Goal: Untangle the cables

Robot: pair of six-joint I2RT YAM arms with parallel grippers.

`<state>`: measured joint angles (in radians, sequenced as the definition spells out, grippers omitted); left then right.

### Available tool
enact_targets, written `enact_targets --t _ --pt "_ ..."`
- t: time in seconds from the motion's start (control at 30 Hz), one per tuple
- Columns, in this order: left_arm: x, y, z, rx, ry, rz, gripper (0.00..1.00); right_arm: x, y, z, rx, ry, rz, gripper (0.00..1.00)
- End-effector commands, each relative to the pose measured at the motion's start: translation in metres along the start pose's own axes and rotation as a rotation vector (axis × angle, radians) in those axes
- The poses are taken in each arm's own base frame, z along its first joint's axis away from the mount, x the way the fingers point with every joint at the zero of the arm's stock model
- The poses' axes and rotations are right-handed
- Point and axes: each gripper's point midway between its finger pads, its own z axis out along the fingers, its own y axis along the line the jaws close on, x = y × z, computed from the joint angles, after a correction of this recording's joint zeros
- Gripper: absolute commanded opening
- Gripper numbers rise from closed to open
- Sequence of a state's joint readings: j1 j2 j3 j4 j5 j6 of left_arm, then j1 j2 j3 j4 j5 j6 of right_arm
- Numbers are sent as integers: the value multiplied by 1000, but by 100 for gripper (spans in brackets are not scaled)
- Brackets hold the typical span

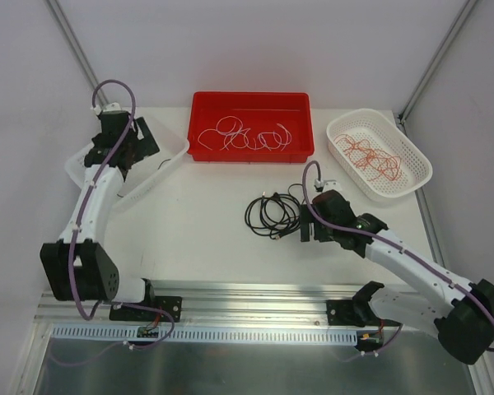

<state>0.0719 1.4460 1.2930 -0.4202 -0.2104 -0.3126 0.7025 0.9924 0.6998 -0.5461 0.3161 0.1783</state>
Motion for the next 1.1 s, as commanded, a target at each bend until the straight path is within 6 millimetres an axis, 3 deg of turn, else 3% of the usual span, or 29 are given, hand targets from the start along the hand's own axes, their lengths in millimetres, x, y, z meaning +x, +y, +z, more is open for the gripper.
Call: enact_targets --t 0.0,0.07,0.1,0.13,0.2,0.23,0.37,0.57,0.67,0.77,0.8,0.87,0.9,1.0,1.03,1.07 --pt "50 -51 -56 203 70 48 99 -32 36 6 -148 -7 25 93" --pt "78 -62 -79 286 94 68 99 -35 47 12 -183 13 33 90" --pt "104 -67 -83 329 147 79 99 -36 52 18 -187 32 35 89" --pt "115 -80 -102 400 153 89 99 -39 57 22 -198 31 50 86" --pt "137 -86 -113 448 185 116 99 -37 63 32 -199 62 65 83" --pt "160 -92 -124 502 228 138 99 -46 69 33 -212 46 81 82" --pt "204 -87 -134 536 301 161 99 -59 75 52 -175 37 127 78" --pt "243 -76 -138 552 375 123 99 -71 87 89 -130 46 174 66" --pt "252 -72 -138 553 388 116 99 -62 91 109 -105 96 183 59" --pt "256 -70 -139 560 391 112 99 -59 90 117 -81 113 190 42" --pt "258 -70 -139 560 397 114 99 -58 91 115 -84 109 187 29" --pt "257 -70 -141 571 391 111 99 -66 100 103 -119 67 143 17" --pt "257 -71 -141 577 387 116 99 -81 104 85 -147 22 131 6" --pt "254 -72 -141 585 367 121 99 -113 120 43 -229 -61 62 1" --pt "253 -72 -141 586 360 128 99 -142 127 10 -281 -126 25 1" --pt "252 -73 -141 589 355 132 99 -153 134 -8 -311 -156 -2 1"
